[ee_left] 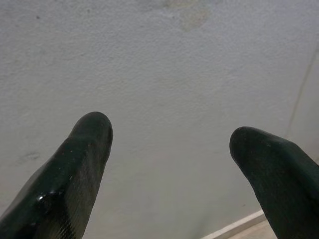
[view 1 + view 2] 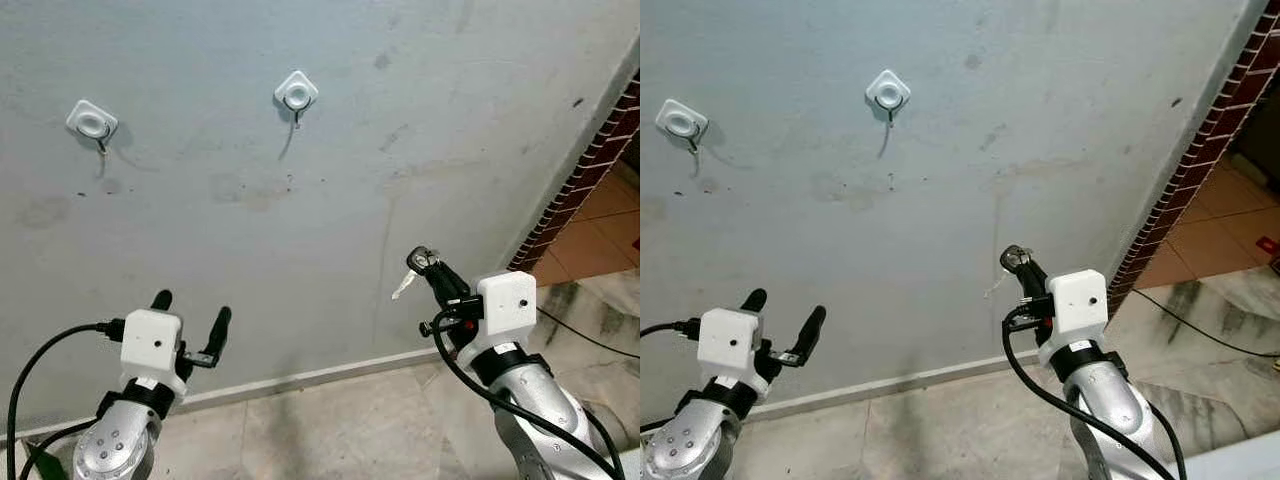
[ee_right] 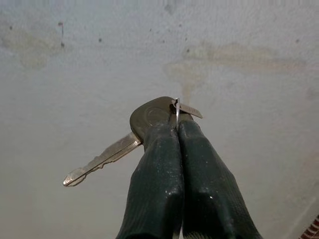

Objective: Hang keys on a hook

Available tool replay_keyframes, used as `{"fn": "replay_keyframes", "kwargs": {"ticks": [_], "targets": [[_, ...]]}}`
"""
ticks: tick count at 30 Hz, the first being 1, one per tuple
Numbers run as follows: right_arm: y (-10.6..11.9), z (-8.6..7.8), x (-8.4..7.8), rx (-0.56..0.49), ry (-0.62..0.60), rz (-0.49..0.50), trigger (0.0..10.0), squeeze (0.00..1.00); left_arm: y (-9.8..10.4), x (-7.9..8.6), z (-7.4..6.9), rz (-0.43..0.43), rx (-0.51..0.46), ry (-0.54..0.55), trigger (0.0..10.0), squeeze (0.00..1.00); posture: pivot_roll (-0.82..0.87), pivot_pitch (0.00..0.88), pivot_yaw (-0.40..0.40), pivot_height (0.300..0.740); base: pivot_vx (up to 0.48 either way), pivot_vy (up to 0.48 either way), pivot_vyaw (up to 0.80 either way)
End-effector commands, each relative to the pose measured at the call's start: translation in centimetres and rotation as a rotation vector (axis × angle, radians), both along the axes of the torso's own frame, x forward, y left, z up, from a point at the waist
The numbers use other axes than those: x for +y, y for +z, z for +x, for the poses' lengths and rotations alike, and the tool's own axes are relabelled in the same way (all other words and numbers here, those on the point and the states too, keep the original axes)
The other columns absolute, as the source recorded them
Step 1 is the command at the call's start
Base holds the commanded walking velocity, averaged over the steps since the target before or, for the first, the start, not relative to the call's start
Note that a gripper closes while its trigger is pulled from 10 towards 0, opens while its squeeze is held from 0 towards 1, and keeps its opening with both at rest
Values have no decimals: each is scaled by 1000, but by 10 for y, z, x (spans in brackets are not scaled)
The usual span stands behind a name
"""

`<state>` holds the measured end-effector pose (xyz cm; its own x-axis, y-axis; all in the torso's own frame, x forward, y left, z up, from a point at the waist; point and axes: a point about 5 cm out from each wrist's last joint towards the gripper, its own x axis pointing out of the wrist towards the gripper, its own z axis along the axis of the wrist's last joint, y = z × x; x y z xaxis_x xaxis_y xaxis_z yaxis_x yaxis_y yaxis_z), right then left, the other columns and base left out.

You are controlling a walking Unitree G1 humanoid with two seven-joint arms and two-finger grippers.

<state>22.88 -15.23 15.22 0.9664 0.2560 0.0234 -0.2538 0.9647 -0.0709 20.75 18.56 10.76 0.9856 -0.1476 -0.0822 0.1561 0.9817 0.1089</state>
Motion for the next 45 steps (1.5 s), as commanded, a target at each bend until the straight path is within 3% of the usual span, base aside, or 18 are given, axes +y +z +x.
{"fn": "replay_keyframes", "kwargs": {"ticks": [1, 18, 30, 45], "targets": [[6, -1, 2, -12, 16, 2, 10000, 0, 5, 2, 0, 7, -9, 0, 10000, 0, 24, 72, 48, 740, 0, 0, 0], [4, 2, 7, -2, 38, 7, 10000, 0, 3, 6, -1, -5, 7, -1, 10000, 0, 42, 76, 48, 740, 242, 0, 0], [3, 3, 8, 2, 44, 4, 10000, 0, 1, 4, -1, -9, 19, -11, 10000, 0, 41, 82, 49, 740, 322, 270, 0], [2, 5, 9, 2, 58, 3, 10000, 0, -4, 2, -2, -5, 46, -13, 10000, 0, 47, 81, 46, 740, 0, 0, 0]]}}
